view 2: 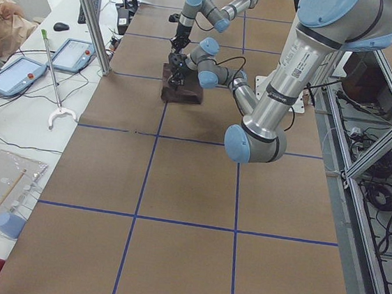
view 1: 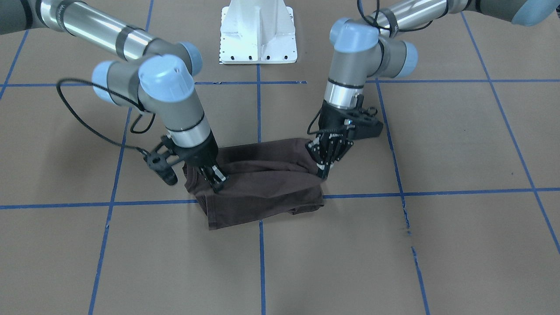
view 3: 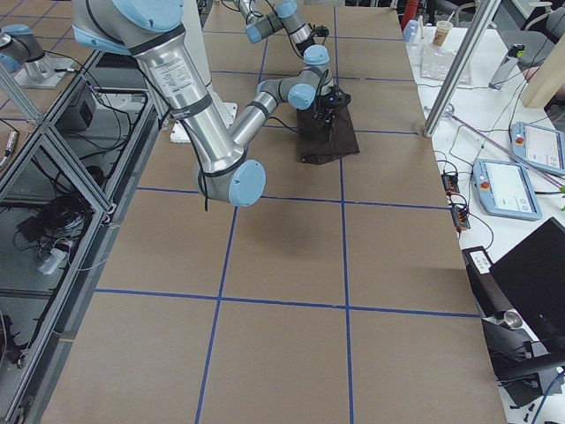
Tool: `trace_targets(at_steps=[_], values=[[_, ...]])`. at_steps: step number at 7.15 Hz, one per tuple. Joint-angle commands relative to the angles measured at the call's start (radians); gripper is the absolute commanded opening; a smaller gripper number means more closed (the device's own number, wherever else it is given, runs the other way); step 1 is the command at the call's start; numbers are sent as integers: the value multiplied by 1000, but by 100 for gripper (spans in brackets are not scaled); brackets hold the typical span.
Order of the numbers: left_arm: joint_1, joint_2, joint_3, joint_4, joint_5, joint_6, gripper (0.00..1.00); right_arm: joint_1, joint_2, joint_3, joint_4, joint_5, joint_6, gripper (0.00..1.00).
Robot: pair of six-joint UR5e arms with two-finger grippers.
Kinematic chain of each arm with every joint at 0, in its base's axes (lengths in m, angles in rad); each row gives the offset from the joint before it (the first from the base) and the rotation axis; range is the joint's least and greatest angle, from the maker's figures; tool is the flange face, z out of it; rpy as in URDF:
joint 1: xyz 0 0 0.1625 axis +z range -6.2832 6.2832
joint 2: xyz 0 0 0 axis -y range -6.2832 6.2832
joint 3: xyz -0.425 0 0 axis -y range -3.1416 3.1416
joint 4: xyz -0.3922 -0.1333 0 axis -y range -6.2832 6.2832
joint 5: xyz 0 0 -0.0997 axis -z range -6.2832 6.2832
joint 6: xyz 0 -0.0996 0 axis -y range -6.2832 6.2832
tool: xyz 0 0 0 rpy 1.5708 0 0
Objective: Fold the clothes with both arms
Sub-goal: 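Release the shirt and raise the right gripper away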
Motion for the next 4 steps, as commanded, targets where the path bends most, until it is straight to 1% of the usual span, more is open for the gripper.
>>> trace_targets(at_steps=[1,2,3,4], values=[[-102,-47,120,-82,-3,221,100,103,133,-259,148,76,-129,100],[-102,-43,107,-96,-38,214,100,135,122,-238,145,150,-139,100],[-102,-29,80,-96,-72,207,100,134,71,-191,147,155,-143,100],[-87,24,19,-98,-83,204,100,136,31,-129,144,166,-143,100]])
